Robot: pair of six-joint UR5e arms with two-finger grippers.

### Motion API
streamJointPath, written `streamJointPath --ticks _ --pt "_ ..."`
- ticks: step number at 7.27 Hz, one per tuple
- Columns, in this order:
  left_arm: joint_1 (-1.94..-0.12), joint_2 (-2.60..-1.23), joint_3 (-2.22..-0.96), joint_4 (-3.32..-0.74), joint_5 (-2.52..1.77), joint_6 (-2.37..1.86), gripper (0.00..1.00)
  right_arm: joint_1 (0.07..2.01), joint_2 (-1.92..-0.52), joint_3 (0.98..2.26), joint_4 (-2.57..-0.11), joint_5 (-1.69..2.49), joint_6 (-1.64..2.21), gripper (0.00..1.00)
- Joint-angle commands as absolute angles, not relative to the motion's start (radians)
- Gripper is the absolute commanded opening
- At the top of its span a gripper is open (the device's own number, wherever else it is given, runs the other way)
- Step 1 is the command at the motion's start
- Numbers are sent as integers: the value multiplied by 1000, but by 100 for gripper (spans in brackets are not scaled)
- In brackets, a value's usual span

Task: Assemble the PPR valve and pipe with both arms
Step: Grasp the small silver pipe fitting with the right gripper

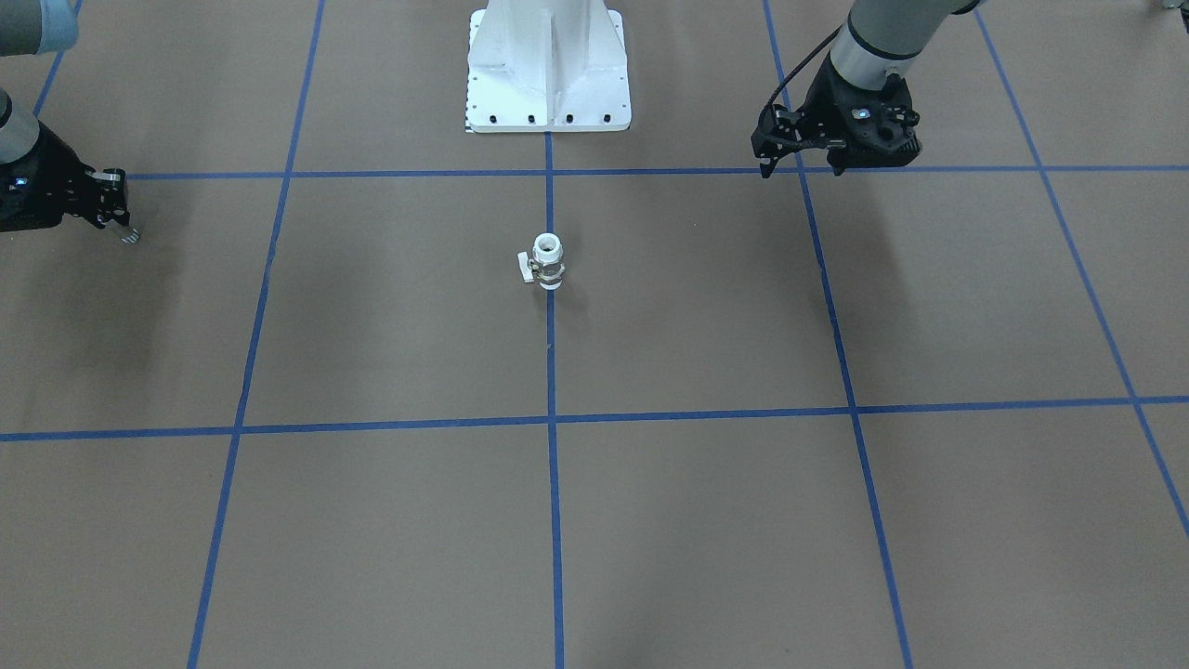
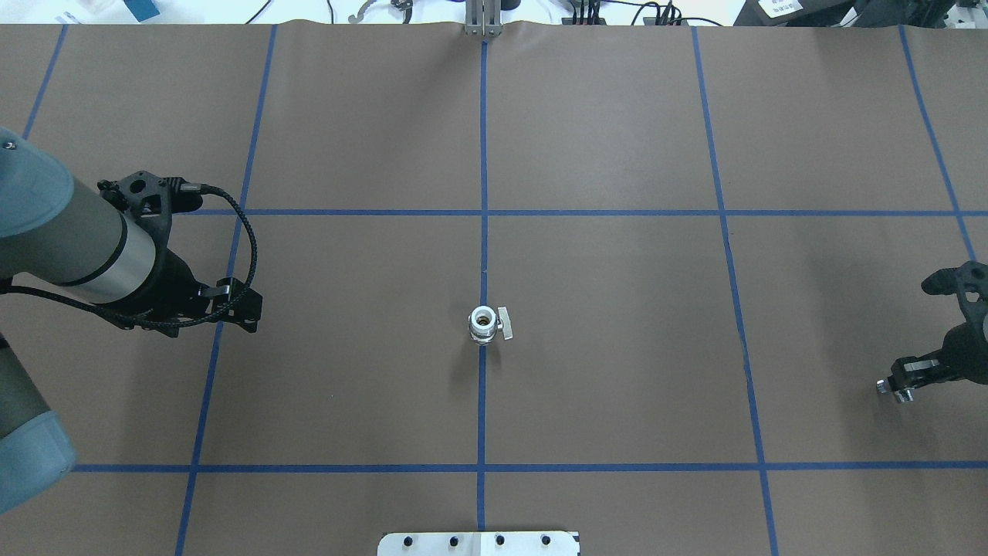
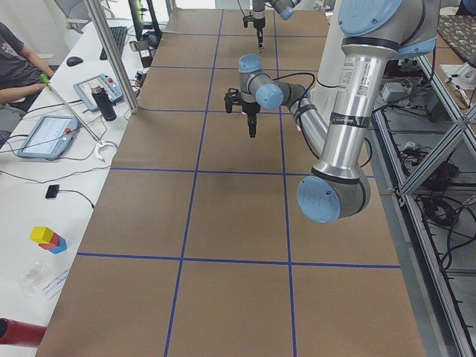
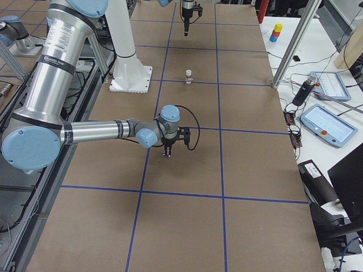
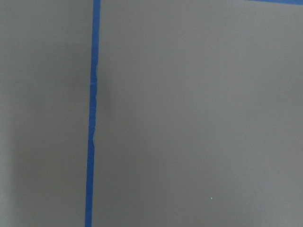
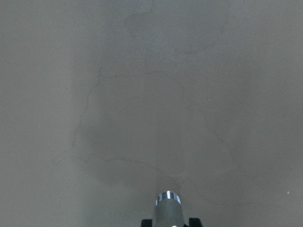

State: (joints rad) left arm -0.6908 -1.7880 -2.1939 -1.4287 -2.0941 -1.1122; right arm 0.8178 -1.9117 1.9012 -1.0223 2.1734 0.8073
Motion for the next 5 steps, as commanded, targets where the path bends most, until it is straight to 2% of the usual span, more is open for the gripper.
streamJointPath --ticks 1,3,4,5 --pt "-704 -1790 -2195 -1427 -2094 -1114 99 821 -1881 1933 -1031 2180 854 0" --pt "-716 -1779 -2194 -1427 -2094 -1105 99 821 -1722 1937 -1114 2190 970 0" --pt "-718 -1775 -2195 -1425 -2095 -1103 99 819 -1616 1962 -1234 2197 1003 0" --pt "-718 -1772 -2184 -1424 -2098 -1101 99 816 -1453 1960 -1409 2195 1040 0"
